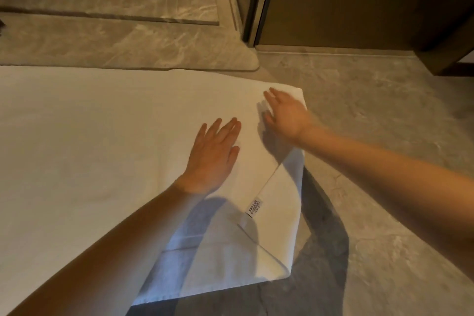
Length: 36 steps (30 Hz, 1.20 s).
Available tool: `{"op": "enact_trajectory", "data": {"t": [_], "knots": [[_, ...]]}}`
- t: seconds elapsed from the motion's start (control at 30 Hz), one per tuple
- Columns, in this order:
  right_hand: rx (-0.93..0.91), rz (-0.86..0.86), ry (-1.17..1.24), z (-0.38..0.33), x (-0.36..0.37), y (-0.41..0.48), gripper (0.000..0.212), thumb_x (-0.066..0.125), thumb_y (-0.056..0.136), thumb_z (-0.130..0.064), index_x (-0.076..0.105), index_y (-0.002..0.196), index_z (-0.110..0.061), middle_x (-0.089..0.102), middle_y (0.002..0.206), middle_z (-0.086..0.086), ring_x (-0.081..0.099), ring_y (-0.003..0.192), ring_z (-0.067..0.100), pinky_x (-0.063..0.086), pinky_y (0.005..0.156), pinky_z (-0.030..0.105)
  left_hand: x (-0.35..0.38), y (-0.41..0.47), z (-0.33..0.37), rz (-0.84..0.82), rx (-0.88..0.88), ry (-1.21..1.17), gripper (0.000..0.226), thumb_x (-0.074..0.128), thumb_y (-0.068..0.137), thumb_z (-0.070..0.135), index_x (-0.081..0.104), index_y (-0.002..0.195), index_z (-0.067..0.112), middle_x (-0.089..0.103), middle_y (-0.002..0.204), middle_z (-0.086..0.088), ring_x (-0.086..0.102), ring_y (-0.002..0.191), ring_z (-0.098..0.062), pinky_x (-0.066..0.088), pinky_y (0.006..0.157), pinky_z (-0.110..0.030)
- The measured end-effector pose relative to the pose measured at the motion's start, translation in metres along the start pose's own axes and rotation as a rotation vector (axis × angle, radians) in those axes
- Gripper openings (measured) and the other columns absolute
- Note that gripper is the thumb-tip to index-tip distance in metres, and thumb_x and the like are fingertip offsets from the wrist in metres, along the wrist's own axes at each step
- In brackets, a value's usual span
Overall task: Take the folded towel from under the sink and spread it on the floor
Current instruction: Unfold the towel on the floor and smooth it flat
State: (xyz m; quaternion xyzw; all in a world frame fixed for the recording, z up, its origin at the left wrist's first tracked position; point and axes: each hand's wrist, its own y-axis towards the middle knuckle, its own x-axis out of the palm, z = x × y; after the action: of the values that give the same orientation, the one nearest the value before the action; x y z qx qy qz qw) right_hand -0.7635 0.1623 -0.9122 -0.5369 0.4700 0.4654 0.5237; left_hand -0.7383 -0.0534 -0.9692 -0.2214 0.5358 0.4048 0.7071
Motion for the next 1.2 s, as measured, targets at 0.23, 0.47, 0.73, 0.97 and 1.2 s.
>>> {"op": "enact_trajectory", "data": {"t": [0.23,0.47,0.73,0.97,1.2], "knots": [[-0.005,-0.018,0.158,-0.062,0.065,-0.017,0.06,0.019,0.104,-0.041,0.007,0.157,-0.016,0.006,0.164,0.002,0.001,0.151,0.023,0.004,0.121,0.044,0.022,-0.014,-0.031,-0.123,-0.077,0.164,0.058,0.018,0.102,0.043,0.017,0.156,0.021,0.013,0.164,0.003,0.006,0.152,-0.021,-0.004,0.12,-0.042],[-0.1,0.056,0.162,-0.035,0.086,-0.009,0.061,0.017,0.101,-0.048,0.006,0.157,-0.026,0.007,0.164,-0.005,-0.001,0.151,0.015,-0.004,0.119,0.035,0.027,-0.009,-0.029,-0.11,-0.119,0.153,0.063,0.01,0.098,0.047,0.014,0.156,0.024,0.009,0.164,0.004,0.002,0.152,-0.019,-0.008,0.12,-0.04],[-0.089,0.151,0.297,-0.028,0.078,-0.001,0.056,0.033,0.1,-0.04,0.03,0.153,-0.02,0.029,0.159,0.003,0.022,0.147,0.022,0.016,0.119,0.04,0.033,-0.009,-0.028,-0.084,-0.123,0.172,0.068,0.002,0.093,0.048,0.01,0.157,0.026,0.006,0.165,0.006,0.001,0.152,-0.018,-0.01,0.119,-0.04],[0.189,0.186,0.275,0.042,0.033,0.049,0.053,0.044,0.099,-0.026,0.033,0.149,-0.014,0.038,0.151,0.012,0.034,0.137,0.031,0.03,0.114,0.043,0.033,-0.011,-0.027,-0.06,-0.113,0.148,0.063,0.012,0.097,0.045,0.018,0.156,0.024,0.016,0.163,0.005,0.009,0.151,-0.019,0.003,0.122,-0.044],[0.549,0.061,0.521,0.065,0.017,0.073,0.052,0.048,0.099,-0.029,0.034,0.148,-0.016,0.05,0.139,0.017,0.053,0.12,0.037,0.049,0.093,0.043,0.03,-0.012,-0.026,-0.063,-0.116,0.13,0.064,0.01,0.096,0.045,0.016,0.157,0.025,0.013,0.164,0.006,0.006,0.151,-0.018,-0.001,0.122,-0.042]]}}
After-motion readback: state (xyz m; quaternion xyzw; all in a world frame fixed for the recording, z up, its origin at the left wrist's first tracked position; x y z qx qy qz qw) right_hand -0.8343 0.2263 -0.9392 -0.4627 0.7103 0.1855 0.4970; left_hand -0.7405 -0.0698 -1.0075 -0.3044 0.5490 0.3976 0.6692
